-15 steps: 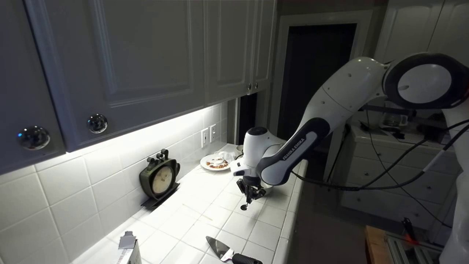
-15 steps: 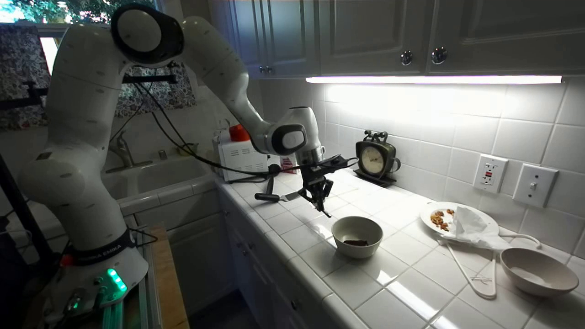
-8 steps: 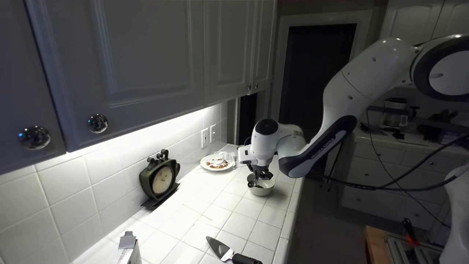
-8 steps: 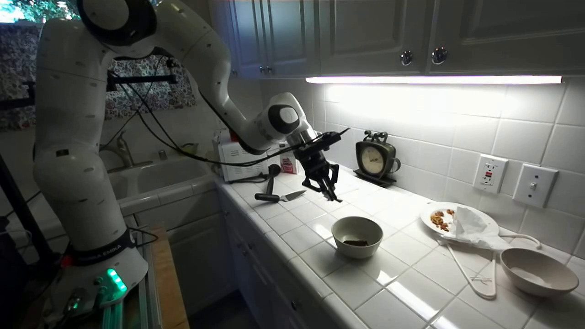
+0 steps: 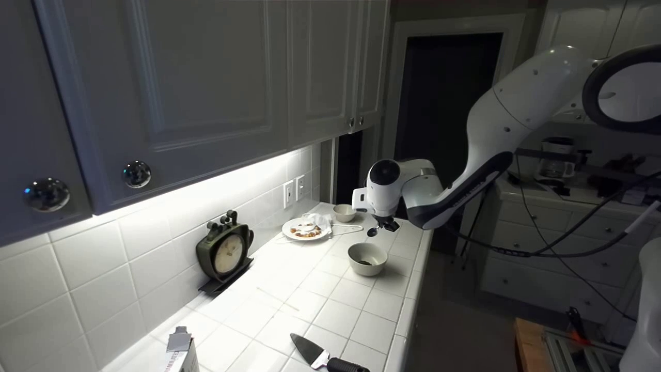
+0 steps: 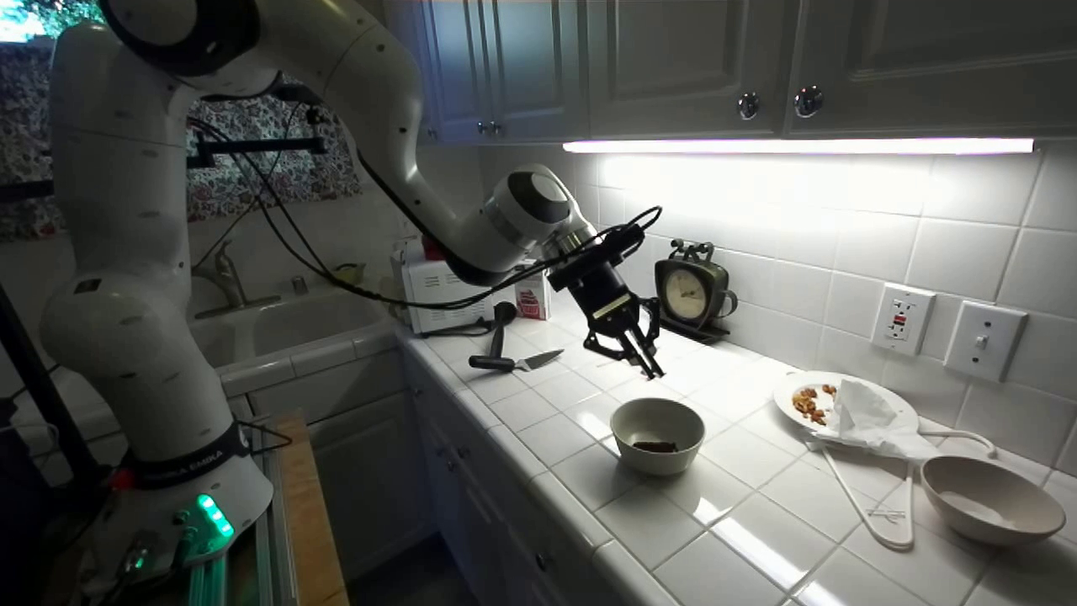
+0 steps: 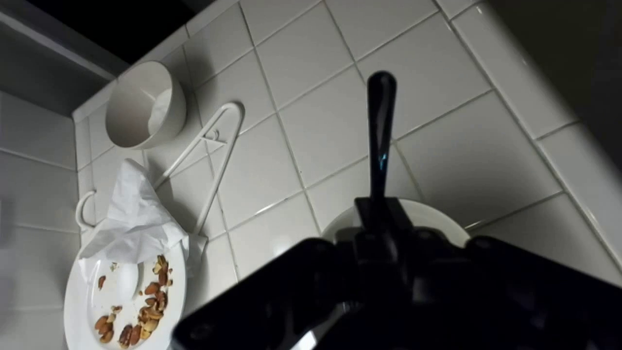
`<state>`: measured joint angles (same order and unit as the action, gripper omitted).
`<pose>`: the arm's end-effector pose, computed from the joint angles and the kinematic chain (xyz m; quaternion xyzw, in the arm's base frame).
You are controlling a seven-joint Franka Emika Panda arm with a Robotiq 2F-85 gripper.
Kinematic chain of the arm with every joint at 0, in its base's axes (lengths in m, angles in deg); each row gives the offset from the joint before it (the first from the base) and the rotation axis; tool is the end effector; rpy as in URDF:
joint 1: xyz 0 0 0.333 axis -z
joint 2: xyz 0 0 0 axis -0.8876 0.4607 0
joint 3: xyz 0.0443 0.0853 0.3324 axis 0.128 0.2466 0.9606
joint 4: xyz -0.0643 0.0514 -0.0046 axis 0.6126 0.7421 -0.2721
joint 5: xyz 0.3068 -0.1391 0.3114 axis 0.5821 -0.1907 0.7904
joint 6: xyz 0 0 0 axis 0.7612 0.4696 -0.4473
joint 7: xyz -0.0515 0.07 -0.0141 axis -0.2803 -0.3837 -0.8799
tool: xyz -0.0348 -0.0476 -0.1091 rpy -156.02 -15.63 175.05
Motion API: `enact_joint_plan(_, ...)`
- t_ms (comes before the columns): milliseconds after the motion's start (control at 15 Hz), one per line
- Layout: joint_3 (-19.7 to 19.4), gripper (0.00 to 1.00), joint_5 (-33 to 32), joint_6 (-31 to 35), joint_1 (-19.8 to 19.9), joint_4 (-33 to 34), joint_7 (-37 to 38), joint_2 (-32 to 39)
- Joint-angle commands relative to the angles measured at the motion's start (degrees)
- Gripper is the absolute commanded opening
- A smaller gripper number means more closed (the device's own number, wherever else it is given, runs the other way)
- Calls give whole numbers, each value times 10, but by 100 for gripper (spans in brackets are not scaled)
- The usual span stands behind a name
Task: Use the silver spoon to remove some objects from the grey bowl.
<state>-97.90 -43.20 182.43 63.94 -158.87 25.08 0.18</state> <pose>0.6061 -0.2306 0.2666 0.7958 0.4718 -0.1211 0.3599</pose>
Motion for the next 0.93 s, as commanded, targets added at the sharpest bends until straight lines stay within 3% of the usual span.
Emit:
enact_joint_plan(0,46,7,-16,-20,47,7,13,-3)
enact_joint_plan(733,54,7,-18,-35,54,14,28,-1)
enact_joint_plan(867,53,2,-34,-43,51,25,53,6)
